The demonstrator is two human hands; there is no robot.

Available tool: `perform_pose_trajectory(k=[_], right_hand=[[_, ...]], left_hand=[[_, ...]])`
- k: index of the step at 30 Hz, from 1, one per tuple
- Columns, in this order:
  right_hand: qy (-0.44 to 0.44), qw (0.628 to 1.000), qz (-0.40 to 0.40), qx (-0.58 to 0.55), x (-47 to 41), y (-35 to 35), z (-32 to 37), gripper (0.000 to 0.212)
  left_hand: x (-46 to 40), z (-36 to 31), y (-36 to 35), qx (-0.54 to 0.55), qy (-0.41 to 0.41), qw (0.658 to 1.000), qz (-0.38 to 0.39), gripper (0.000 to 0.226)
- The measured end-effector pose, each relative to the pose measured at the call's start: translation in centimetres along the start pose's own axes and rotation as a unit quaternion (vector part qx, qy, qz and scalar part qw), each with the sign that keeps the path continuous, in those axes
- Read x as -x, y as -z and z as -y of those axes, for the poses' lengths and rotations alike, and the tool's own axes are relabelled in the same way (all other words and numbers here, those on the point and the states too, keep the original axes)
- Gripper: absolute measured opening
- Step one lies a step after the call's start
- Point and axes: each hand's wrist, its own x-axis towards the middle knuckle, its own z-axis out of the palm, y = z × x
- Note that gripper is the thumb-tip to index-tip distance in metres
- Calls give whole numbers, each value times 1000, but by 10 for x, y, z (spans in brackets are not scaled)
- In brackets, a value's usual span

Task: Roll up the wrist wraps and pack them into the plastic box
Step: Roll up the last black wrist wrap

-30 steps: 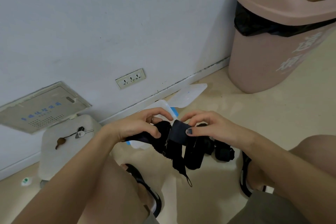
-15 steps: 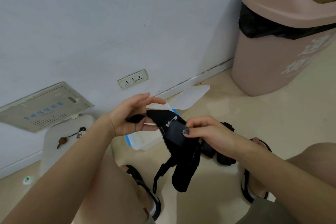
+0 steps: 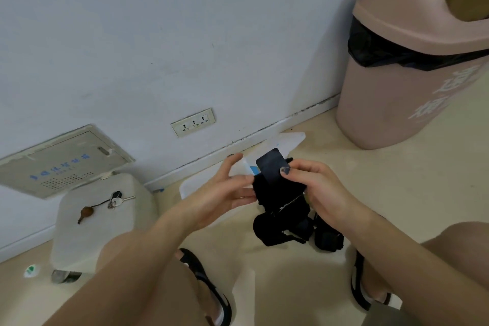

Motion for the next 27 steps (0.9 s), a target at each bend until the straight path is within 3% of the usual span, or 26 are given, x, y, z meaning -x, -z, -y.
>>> perform_pose_trajectory(k=[3, 6, 15, 20, 23, 27], right_hand=[[4, 1000, -6, 15, -1, -1, -4, 20], [5, 1000, -8, 24, -1, -3, -8, 18], [5, 1000, -8, 28, -4, -5, -9, 19], [18, 999, 7, 38, -2, -2, -6, 24], [30, 999, -26, 22, 0, 1, -3, 23], [27, 998, -51, 8, 1, 5, 0, 18]], left_hand=[[-2, 10, -4, -148, -68, 986, -30, 51], [-5, 13, -5, -212, -111, 969, -67, 21], [-4, 17, -11, -245, -150, 957, -44, 23], [-8, 16, -11, -213, -162, 959, -97, 23], [-9, 15, -11, -201, -163, 957, -132, 36], [-10, 12, -9, -177, -155, 958, -166, 34]])
